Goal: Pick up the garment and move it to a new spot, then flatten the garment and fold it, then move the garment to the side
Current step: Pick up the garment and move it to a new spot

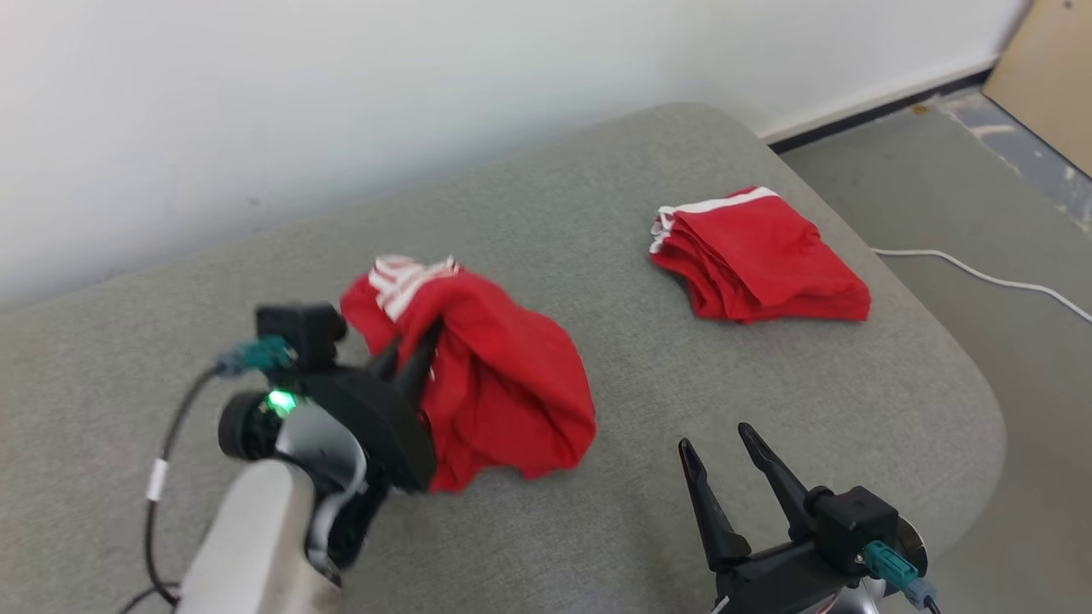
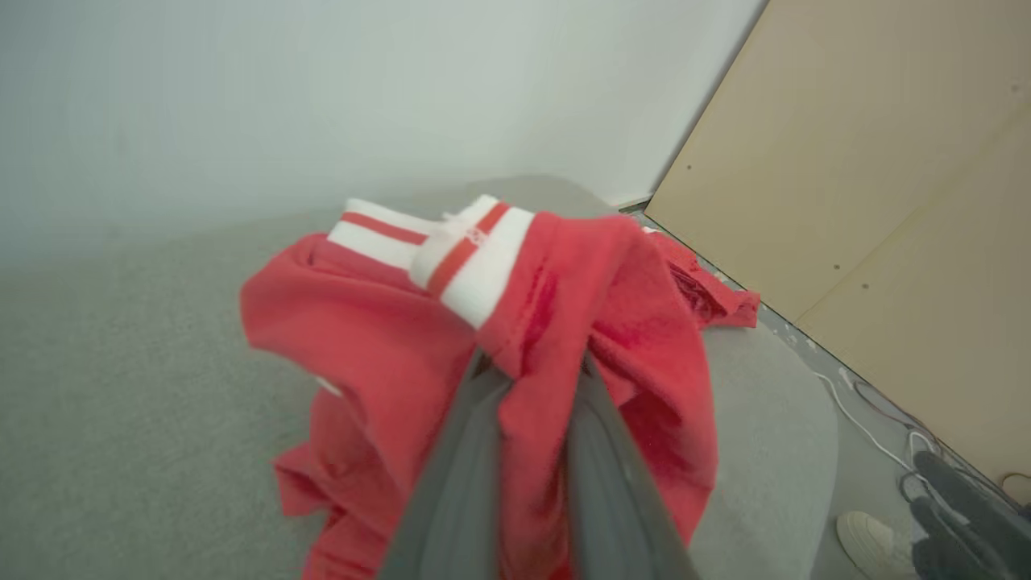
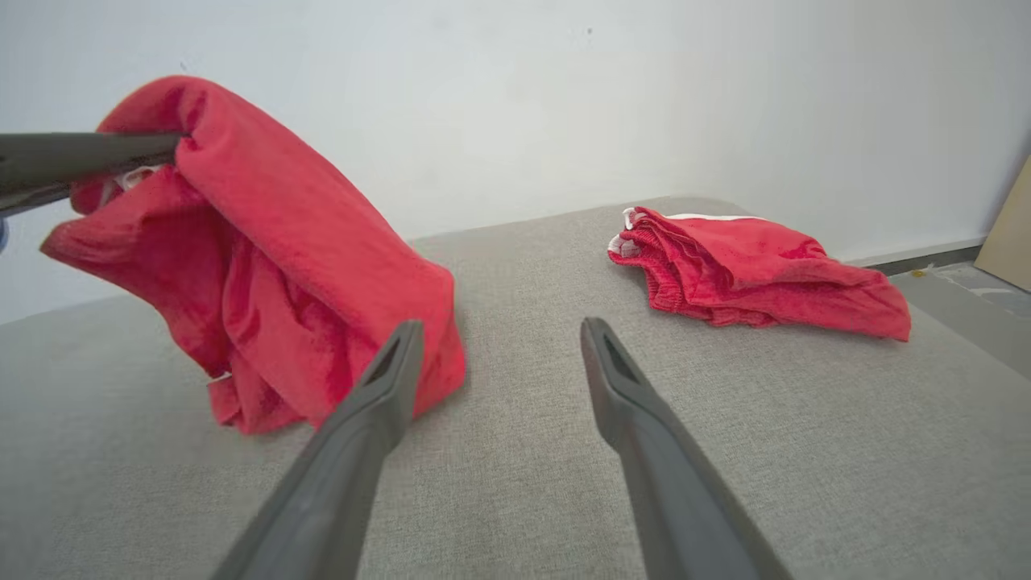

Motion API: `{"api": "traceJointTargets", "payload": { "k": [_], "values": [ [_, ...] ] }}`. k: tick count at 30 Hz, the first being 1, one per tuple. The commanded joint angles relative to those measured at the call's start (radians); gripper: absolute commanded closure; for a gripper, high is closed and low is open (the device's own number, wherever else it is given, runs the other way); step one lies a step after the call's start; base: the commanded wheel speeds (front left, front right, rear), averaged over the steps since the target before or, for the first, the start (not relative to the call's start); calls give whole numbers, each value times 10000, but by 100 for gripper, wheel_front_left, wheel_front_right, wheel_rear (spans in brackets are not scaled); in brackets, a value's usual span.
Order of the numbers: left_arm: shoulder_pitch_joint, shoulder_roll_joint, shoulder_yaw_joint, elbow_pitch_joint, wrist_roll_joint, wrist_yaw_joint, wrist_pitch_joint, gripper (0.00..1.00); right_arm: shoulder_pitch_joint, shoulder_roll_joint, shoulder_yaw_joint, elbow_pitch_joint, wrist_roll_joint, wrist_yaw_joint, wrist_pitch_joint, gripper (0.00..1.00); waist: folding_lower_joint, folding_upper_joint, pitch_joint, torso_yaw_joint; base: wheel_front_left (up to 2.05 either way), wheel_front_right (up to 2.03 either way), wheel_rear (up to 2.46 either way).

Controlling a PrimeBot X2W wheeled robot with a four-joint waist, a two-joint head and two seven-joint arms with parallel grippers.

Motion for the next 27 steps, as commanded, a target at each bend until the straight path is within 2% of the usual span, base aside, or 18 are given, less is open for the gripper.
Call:
{"api": "traceJointTargets", "payload": {
  "k": [1,2,3,9,12,17,22,27],
  "values": [
    [131,-20,-91,201,111,12,-164,100,-19,18,-7,12,68,-28,-75,0,0,0,266,-306,0,0,0],
    [206,-60,-247,483,206,11,-314,67,-3,18,-14,28,86,-28,-81,0,0,0,276,-314,0,0,0],
    [281,-85,-370,781,315,29,-476,0,17,20,-23,41,103,-28,-97,0,0,0,274,-309,0,0,0],
    [573,-272,-796,1612,257,224,-1745,0,128,18,-176,137,105,-28,-146,0,0,0,85,107,0,0,0],
    [847,-300,-838,1436,83,294,-2679,0,153,18,-213,161,111,-28,-159,0,0,0,-81,461,0,0,0],
    [1437,-255,-538,878,73,658,-4072,0,300,13,-386,179,63,-28,-146,0,0,0,-361,1194,0,0,0],
    [2220,138,37,142,388,1029,-4669,0,467,12,-631,159,-12,-28,-104,0,0,0,-608,1977,0,0,0],
    [3204,342,902,-690,656,1285,-4740,0,602,12,-851,127,-88,-28,-48,0,0,0,-822,2597,0,0,0]
  ]
}}
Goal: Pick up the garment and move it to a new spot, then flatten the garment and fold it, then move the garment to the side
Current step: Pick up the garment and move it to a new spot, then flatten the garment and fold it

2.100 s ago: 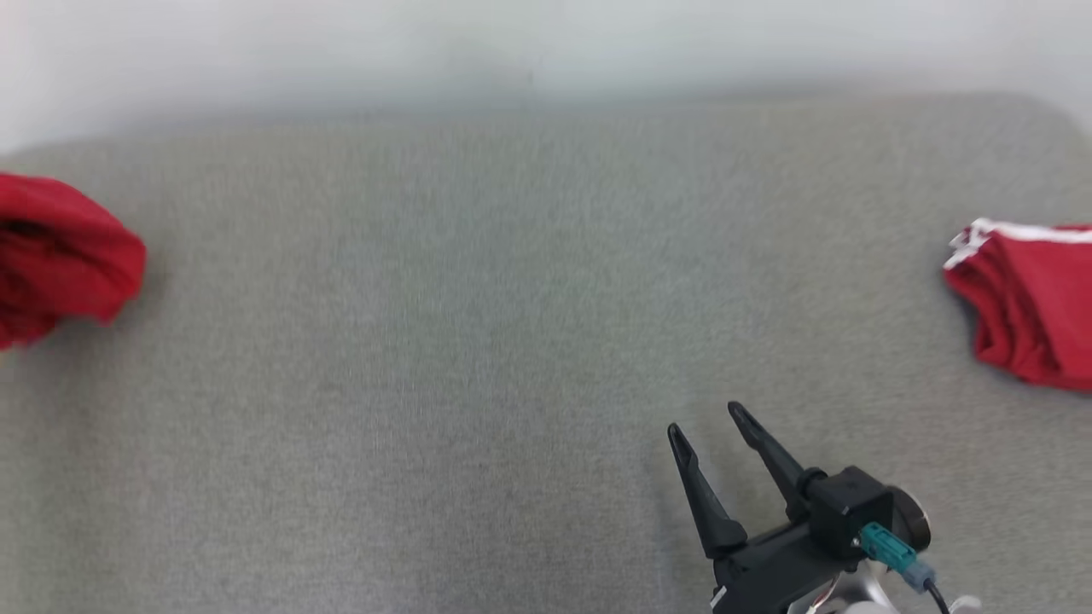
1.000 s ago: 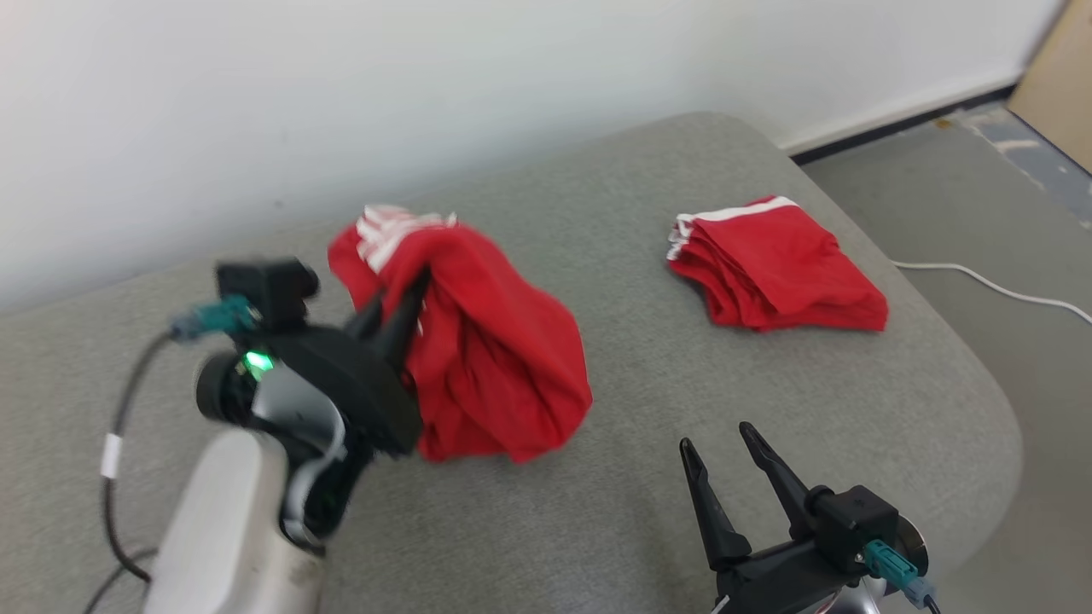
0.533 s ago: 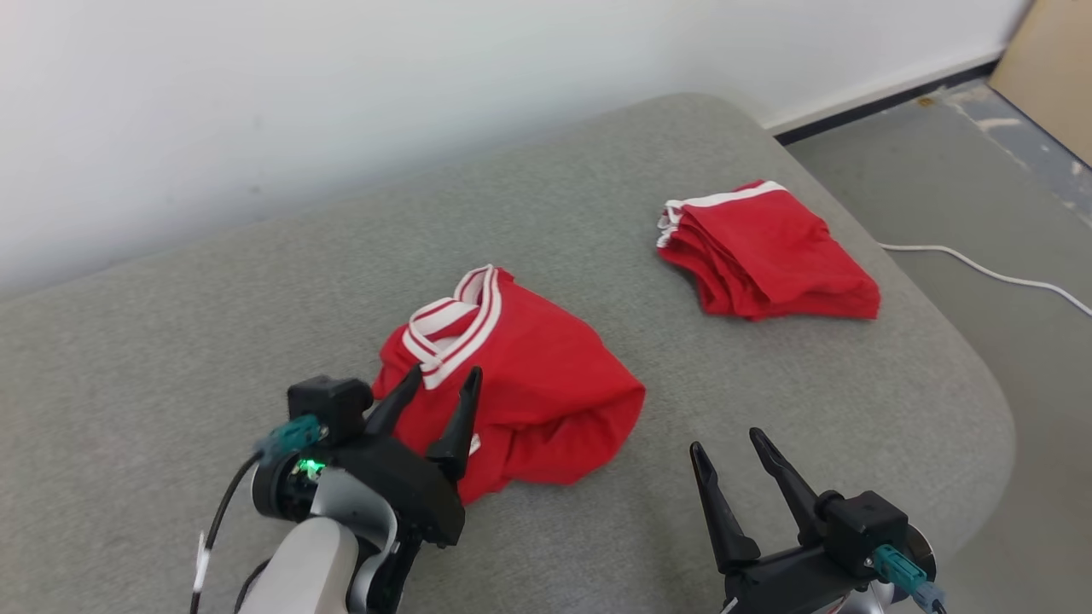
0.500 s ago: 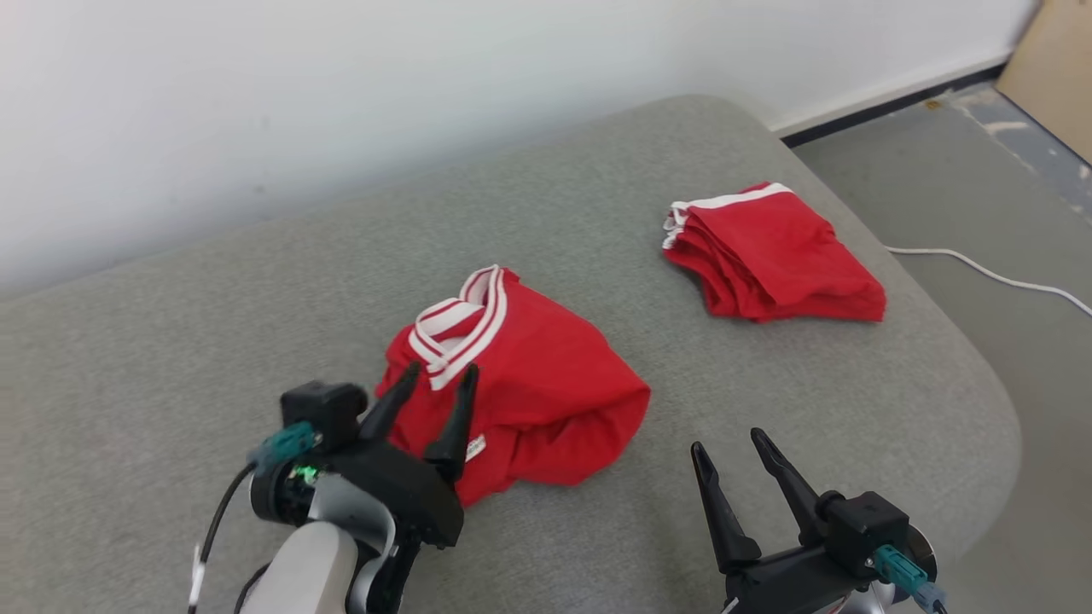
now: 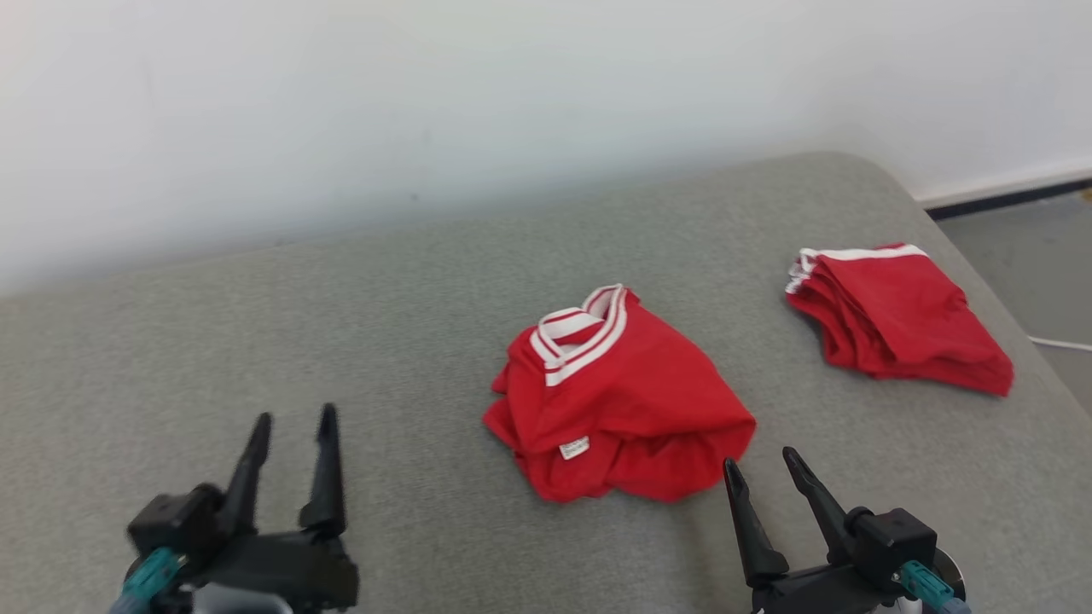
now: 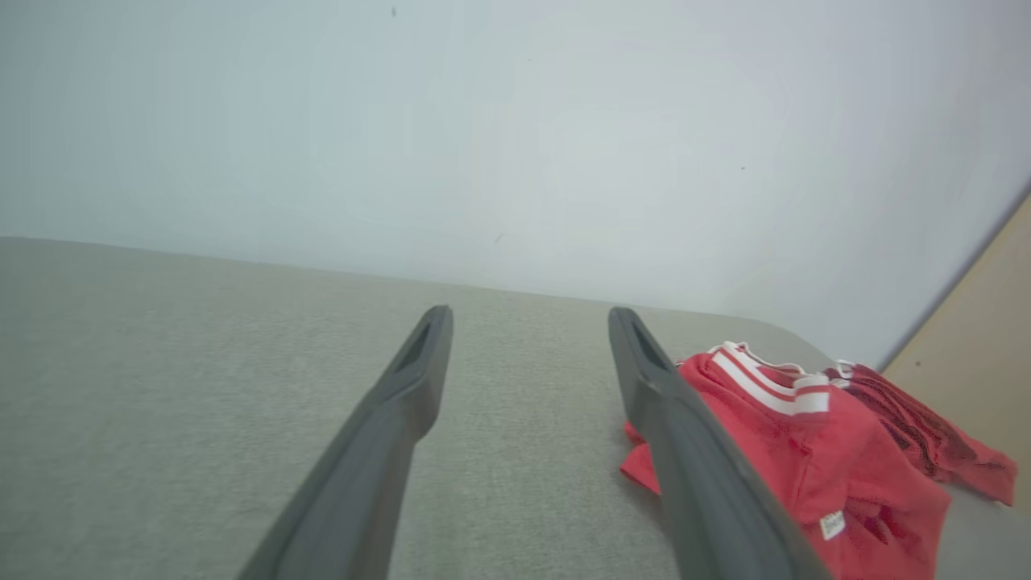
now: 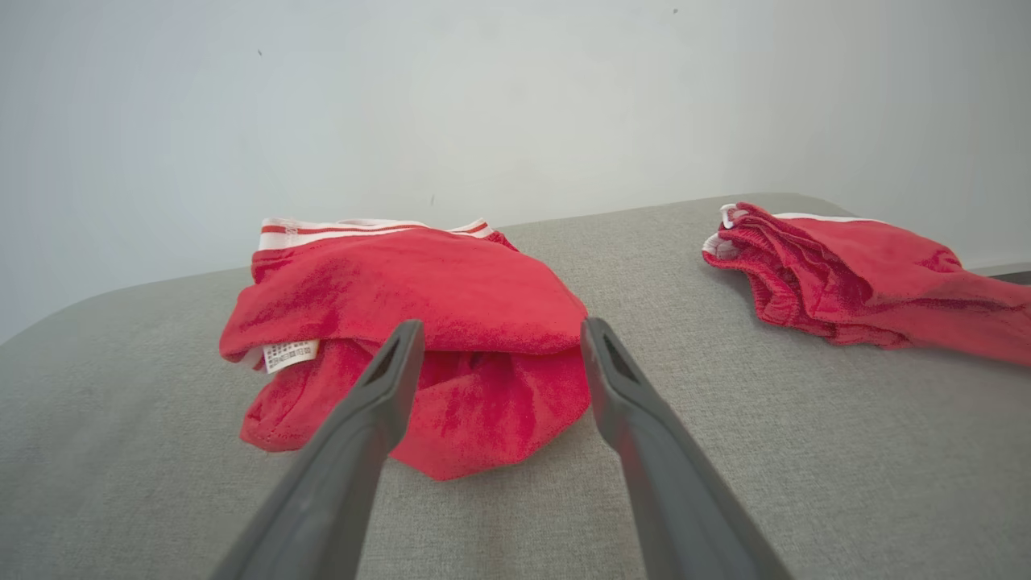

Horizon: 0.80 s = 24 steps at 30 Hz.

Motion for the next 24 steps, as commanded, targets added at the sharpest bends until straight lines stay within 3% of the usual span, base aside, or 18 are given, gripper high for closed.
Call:
{"api": "traceJointTargets", "payload": {
  "k": [1,11,24],
  "values": [
    [556,82,465,-448,201,94,-40,0,155,3,-84,-31,-73,-28,28,0,0,0,-420,779,0,0,0],
    [2596,-99,1703,-1781,1302,192,-28,0,516,1,-486,76,-121,-28,-26,0,0,0,-760,1453,0,0,0],
    [3694,-208,2285,-2167,1912,58,-30,0,653,2,-623,292,20,-28,-124,0,0,0,-866,1571,0,0,0]
  ]
}}
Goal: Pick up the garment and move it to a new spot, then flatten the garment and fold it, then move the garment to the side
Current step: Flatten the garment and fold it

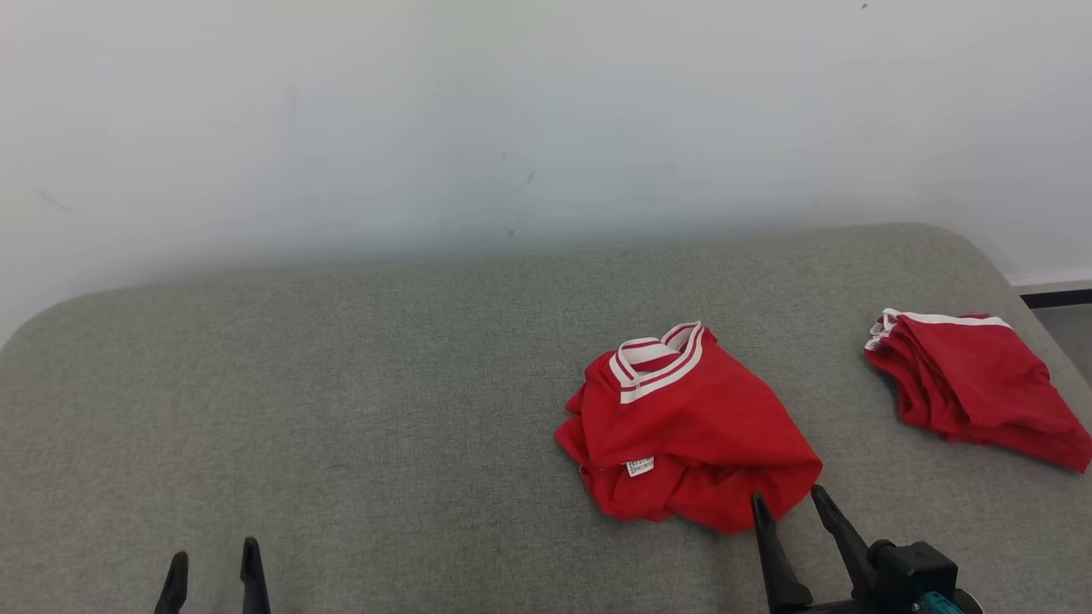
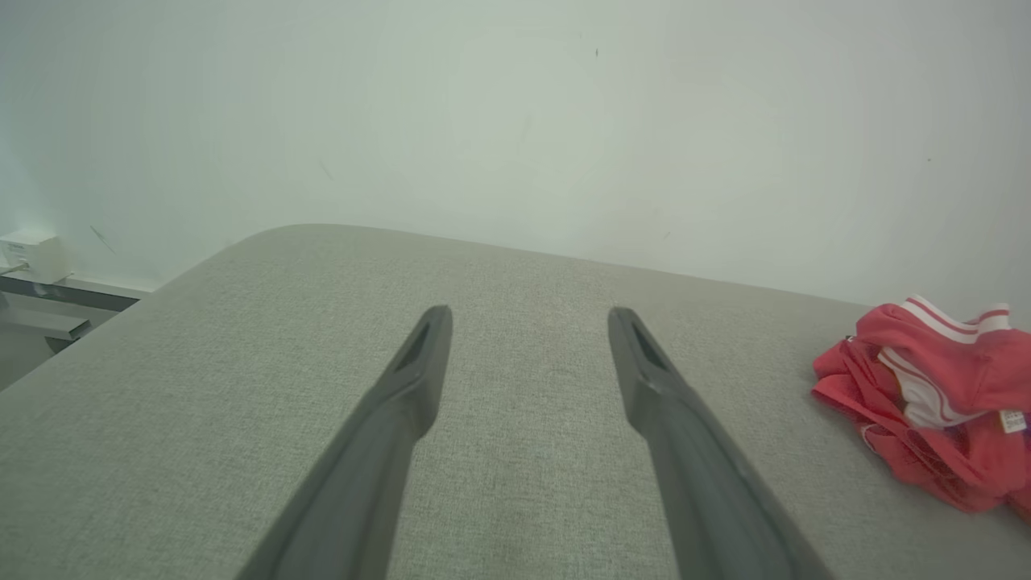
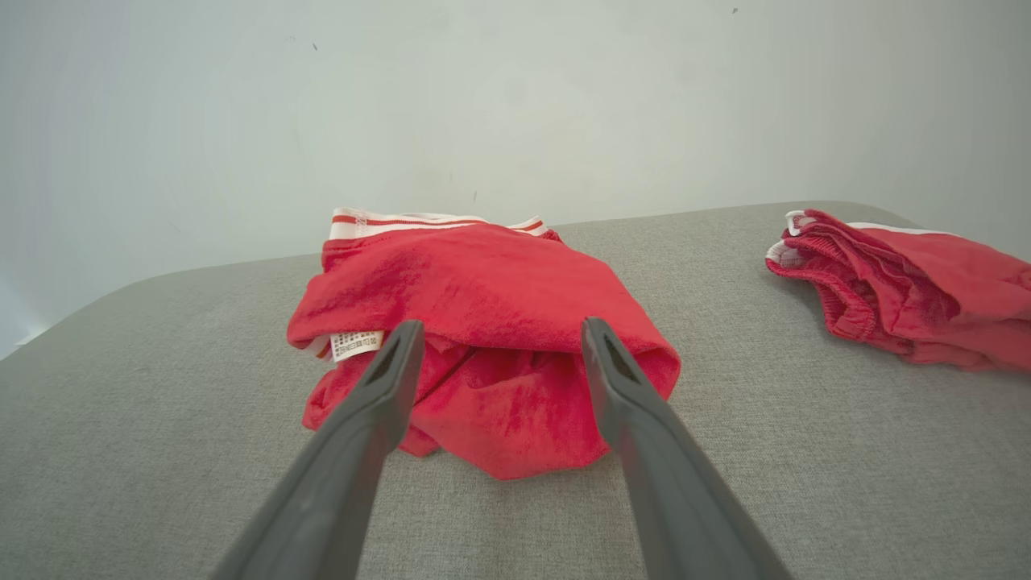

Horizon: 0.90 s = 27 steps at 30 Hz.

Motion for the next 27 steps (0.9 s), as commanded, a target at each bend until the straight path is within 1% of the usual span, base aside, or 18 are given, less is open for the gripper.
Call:
{"api": "traceJointTargets", "payload": {
  "k": [1,13,18,23,27],
  "values": [
    [180,-28,74,-44,35,-14,-3,0,44,1,2,15,83,-28,-52,0,1,0,7,-22,0,0,0],
    [323,-221,217,-22,150,-131,-3,0,-10,1,-37,113,48,-29,-119,0,1,0,48,18,0,0,0],
    [282,-281,124,-26,157,-163,-4,0,-514,1,281,69,-126,-29,61,0,1,0,109,133,0,0,0],
    [154,-319,3,29,181,-195,-4,0,-1345,-6,604,222,-477,-29,472,0,1,0,153,331,0,0,0],
    [132,-341,-119,94,159,-236,-4,0,-2415,-13,801,1033,-663,-29,1523,0,1,0,187,583,0,0,0]
  ]
}}
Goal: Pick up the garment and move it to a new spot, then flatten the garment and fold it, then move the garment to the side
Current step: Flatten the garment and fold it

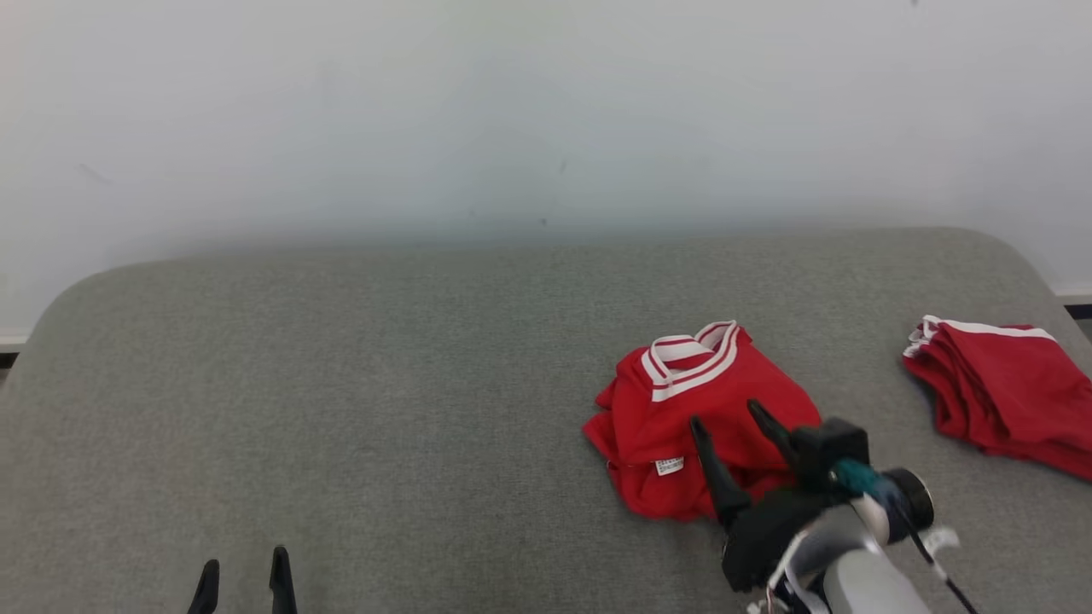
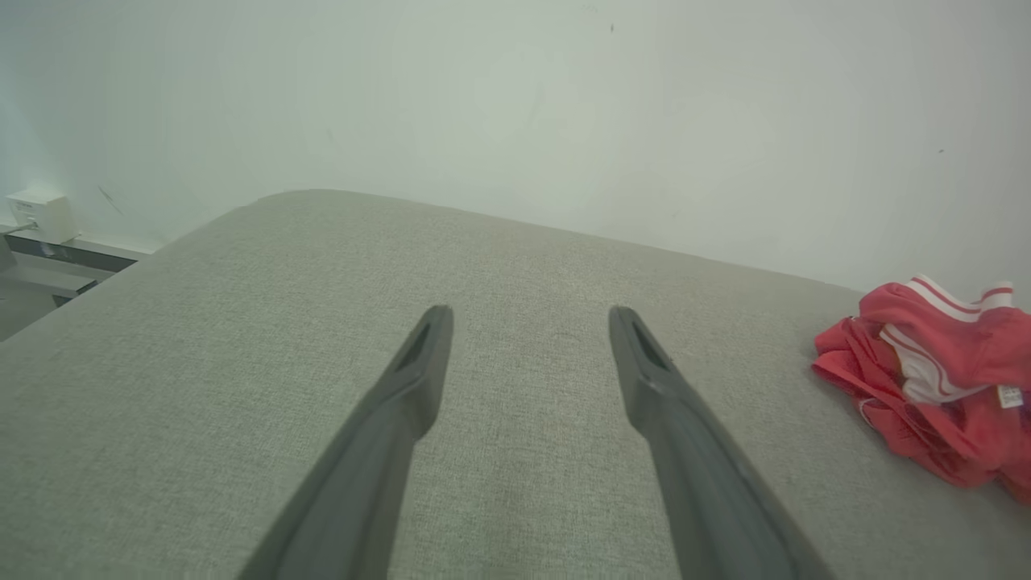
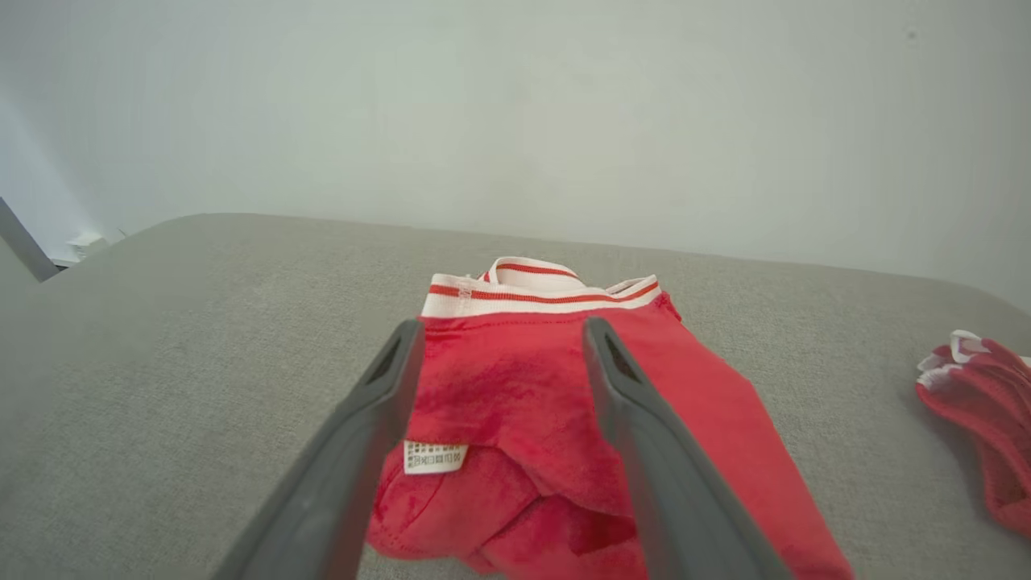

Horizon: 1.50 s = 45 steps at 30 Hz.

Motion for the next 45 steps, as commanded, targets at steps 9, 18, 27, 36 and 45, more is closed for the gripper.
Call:
{"api": "traceJointTargets", "payload": {
  "k": [9,18,27,36,45],
  "values": [
    [-95,-33,-175,224,-42,-45,-4,0,-1847,-8,428,2075,235,-29,1421,0,0,0,60,708,0,0,0],
    [-20,-49,-182,278,-71,-83,-4,0,-2692,-4,413,3513,-1280,-29,2282,0,0,0,54,887,0,0,0],
    [-171,-55,-258,290,-113,-30,-4,0,-2724,-2,-228,4009,-2196,-29,2887,100,0,0,45,935,0,0,0],
    [-239,-56,-157,222,-196,55,-4,0,-3747,2,712,3089,-502,-29,2377,100,0,0,130,664,0,0,0],
    [-467,-58,-245,127,-190,34,-4,0,-6294,-6,2690,2556,1242,-29,1671,100,0,0,285,577,0,0,0]
  ]
}}
